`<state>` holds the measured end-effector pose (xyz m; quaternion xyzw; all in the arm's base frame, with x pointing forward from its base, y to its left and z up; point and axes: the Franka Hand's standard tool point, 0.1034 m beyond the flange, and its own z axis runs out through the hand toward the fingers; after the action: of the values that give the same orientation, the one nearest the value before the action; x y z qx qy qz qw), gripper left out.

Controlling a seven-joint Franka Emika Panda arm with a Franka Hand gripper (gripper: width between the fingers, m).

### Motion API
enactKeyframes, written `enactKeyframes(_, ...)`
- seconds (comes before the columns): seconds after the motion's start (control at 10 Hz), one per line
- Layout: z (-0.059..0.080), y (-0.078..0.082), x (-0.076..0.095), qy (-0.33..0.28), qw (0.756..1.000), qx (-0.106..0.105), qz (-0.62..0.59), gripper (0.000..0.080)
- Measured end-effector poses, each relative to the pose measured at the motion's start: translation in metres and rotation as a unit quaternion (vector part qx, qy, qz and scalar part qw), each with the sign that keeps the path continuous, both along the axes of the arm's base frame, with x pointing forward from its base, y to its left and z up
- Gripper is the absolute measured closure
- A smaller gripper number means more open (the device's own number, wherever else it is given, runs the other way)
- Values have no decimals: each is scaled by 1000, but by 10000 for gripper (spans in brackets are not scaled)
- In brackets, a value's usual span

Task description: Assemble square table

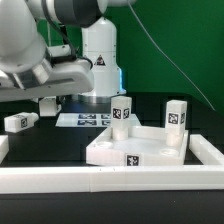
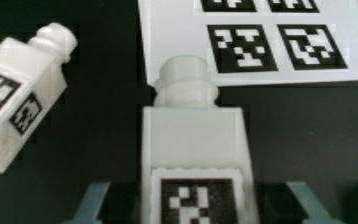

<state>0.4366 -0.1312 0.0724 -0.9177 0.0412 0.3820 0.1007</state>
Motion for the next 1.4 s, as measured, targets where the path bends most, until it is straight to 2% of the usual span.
enactKeyframes(0.3, -4, -2, 2, -12, 1000, -4, 0, 514)
enactKeyframes(0.4, -6, -5, 11, -42, 999, -13, 1, 514)
enactKeyframes(0.6, 9, 1, 30, -83, 996, -15, 0, 514)
enactKeyframes(0.8, 25, 9, 58, -142, 989, -23, 22, 514)
enactKeyframes(0.9, 25, 8, 63, -193, 980, -31, 36, 514)
enactKeyframes(1.0, 24, 6, 58, -211, 976, -36, 31, 514)
enactKeyframes(1.3, 24, -1, 65, -299, 952, -64, 27, 514)
enactKeyframes(1.4, 29, 4, 77, -326, 942, -70, 28, 514)
